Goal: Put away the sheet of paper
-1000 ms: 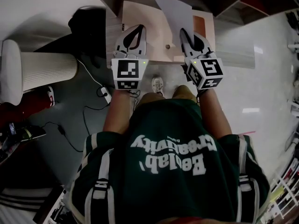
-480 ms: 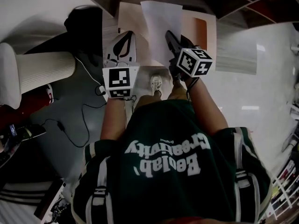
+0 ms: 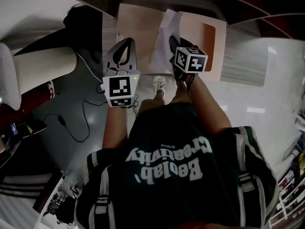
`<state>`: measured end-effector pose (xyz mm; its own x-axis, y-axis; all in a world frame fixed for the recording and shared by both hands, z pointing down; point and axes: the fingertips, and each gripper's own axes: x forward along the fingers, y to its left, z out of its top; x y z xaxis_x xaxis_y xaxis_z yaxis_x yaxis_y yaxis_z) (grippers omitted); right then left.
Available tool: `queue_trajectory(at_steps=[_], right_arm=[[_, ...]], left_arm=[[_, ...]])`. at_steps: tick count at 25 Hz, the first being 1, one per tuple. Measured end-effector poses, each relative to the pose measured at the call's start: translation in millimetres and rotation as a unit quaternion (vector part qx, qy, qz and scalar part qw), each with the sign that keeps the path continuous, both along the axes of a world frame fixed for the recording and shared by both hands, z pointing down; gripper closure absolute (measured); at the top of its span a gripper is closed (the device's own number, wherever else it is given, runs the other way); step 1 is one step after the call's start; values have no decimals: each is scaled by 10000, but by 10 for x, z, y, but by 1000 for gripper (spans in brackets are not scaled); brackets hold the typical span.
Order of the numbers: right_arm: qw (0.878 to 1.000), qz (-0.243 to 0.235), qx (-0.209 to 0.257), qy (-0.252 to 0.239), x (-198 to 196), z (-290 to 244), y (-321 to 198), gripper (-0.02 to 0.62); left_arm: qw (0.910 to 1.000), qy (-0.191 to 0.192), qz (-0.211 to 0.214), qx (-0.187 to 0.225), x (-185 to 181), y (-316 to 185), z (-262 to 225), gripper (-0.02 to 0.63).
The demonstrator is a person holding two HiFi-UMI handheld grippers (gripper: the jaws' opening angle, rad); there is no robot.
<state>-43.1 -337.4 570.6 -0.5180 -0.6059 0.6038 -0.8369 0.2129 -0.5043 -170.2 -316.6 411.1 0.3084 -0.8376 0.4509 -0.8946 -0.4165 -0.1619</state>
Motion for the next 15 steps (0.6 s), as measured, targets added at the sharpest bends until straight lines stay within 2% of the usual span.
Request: queue_trajectory(at_steps=[3, 4, 5, 10, 15], right_arm=[[9986, -207, -71, 481, 57, 165, -82, 553], [9976, -302, -63, 625, 69, 201, -108, 518], [9962, -403, -43, 769, 83, 226, -129, 396], [9820, -660, 199, 1760, 409, 227, -125, 364], [9756, -236, 131, 2179, 1000, 173, -50, 364]], left_arm=[[9999, -2, -75, -71, 6, -73, 75, 588], [9999, -2, -97, -92, 5, -94, 101, 588], [9999, 0, -119, -112, 0, -114, 126, 588], [9997, 55, -180, -148, -19, -204, 187, 588], [9996, 137, -169, -171, 7, -282, 216, 588]])
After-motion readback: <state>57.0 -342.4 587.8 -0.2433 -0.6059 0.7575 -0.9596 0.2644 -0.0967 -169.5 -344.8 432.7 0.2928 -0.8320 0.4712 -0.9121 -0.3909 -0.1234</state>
